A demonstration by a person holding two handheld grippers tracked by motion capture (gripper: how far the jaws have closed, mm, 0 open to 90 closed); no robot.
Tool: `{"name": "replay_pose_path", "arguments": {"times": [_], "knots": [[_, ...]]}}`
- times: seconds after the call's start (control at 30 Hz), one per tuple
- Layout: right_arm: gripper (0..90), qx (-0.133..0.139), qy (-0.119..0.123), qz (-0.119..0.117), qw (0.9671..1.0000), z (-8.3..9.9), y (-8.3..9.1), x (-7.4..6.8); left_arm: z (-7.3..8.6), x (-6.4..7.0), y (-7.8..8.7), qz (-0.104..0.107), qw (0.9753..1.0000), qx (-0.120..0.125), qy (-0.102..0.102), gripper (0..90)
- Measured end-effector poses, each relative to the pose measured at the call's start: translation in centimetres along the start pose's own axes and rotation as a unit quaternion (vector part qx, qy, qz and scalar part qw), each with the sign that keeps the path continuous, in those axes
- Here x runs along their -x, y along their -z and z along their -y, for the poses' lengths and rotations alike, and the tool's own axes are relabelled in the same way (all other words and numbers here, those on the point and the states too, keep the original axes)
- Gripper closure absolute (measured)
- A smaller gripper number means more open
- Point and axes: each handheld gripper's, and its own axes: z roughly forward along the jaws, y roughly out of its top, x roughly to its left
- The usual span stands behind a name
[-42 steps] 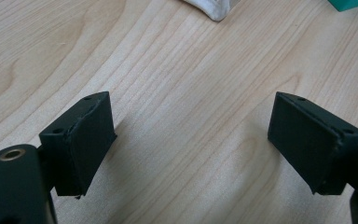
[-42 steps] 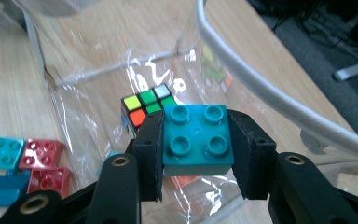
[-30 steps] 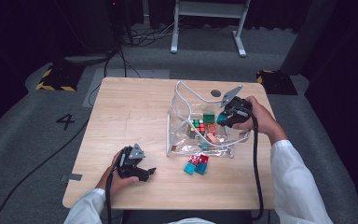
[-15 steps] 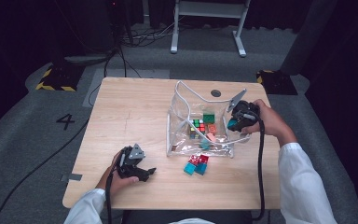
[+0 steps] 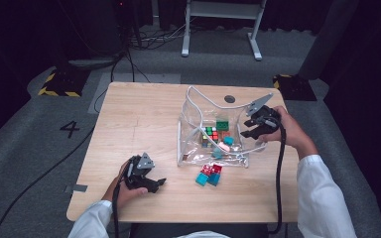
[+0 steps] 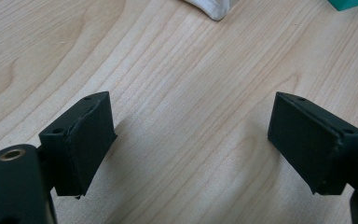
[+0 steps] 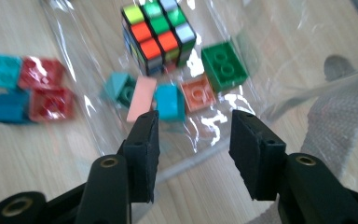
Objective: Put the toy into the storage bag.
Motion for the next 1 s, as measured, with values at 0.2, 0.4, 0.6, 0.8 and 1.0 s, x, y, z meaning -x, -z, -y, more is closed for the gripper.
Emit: {"name": "replay_pose_path", "arguments": {"times": [0.2,0.4,0.6,0.8,1.0], "knots": [[48.6,0.081,-0.030,0.006,0.9963,1.2,2.3,-0.7,0.0,0.0,0.0,0.002,1.0000,0.000,-0.002,14.4],[39.0,0.156,-0.046,0.030,0.9862,2.0,4.6,-1.8,0.0,0.0,0.0,0.002,1.0000,0.000,-0.002,14.3],[29.8,0.193,-0.067,0.061,0.9771,3.0,5.7,-3.1,0.0,0.0,0.0,0.002,1.0000,0.000,-0.002,14.3],[28.3,0.238,-0.077,0.095,0.9636,4.5,7.7,-4.6,0.0,0.0,0.0,0.001,1.0000,0.000,-0.002,14.3],[28.4,0.249,-0.097,0.115,0.9569,7.2,8.6,-5.1,0.0,0.0,0.0,0.001,1.0000,0.000,-0.002,14.4]]}}
